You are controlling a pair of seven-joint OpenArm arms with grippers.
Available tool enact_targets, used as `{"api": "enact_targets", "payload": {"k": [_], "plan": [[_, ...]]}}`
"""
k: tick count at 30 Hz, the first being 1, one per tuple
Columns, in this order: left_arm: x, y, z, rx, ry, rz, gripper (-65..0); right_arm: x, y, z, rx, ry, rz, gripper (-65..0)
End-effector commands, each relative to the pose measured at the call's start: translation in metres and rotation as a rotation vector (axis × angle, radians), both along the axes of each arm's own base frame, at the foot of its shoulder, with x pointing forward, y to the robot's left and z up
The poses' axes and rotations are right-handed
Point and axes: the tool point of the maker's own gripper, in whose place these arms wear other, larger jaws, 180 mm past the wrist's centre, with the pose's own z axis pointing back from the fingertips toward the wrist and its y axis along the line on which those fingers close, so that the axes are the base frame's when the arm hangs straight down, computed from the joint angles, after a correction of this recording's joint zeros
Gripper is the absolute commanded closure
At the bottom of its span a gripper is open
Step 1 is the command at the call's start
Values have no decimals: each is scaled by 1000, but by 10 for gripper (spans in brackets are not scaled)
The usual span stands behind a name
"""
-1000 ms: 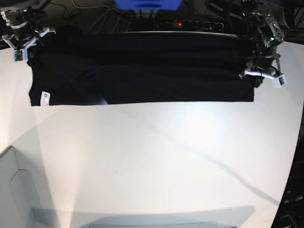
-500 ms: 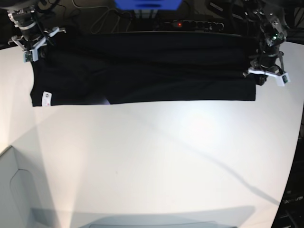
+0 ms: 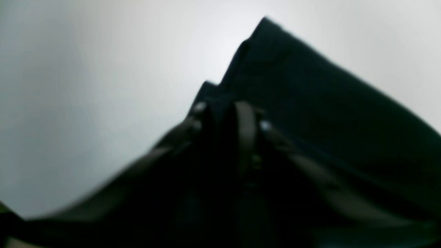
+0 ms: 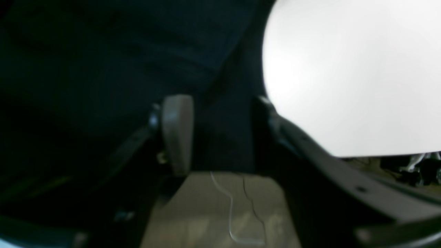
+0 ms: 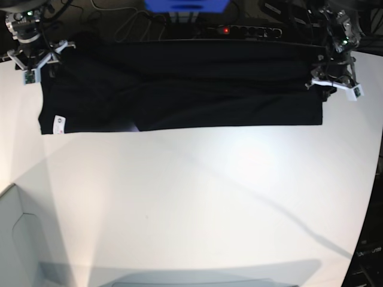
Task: Fold the T-shirt properly
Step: 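Regrasp the ends of the folded strip with both grippers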
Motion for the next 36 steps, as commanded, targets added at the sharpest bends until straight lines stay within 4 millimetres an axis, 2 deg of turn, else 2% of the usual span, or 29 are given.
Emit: {"api": "enact_targets", "payload": {"k": [1,4,8,13,16,18,21,26,32,36], "plan": [[2,4,9,24,-26,-3,-242,1,-5,9,-18,-24,2,-320],[1,3,11,27,-28,-10,-341,2,-14,15,-34,-47,-34,-321],[-2,4,12,33,-24,-9,-436,1,-13,14,-31,-44,-33,-321],[2,6,24,56,-49,-14,-440,0,3,5,16,-37,-33,-321],[-1,11,36,83,-69,-2,-440,5,21,-1,51,-30,11,-321],[-1,12,35,83,-67,-2,-442,6,36,-7,82,-21,39,-321],[-6,14,25,66,-43,11,-443,11,54,-12,117,-16,82,-321],[-19,17,-2,20,18,43,-443,9,70,-39,191,32,100,-321],[-21,0,-25,-26,64,8,-443,13,63,-58,178,75,92,-321],[-24,-2,-30,-39,79,10,-440,16,59,-65,161,97,88,-321]]}}
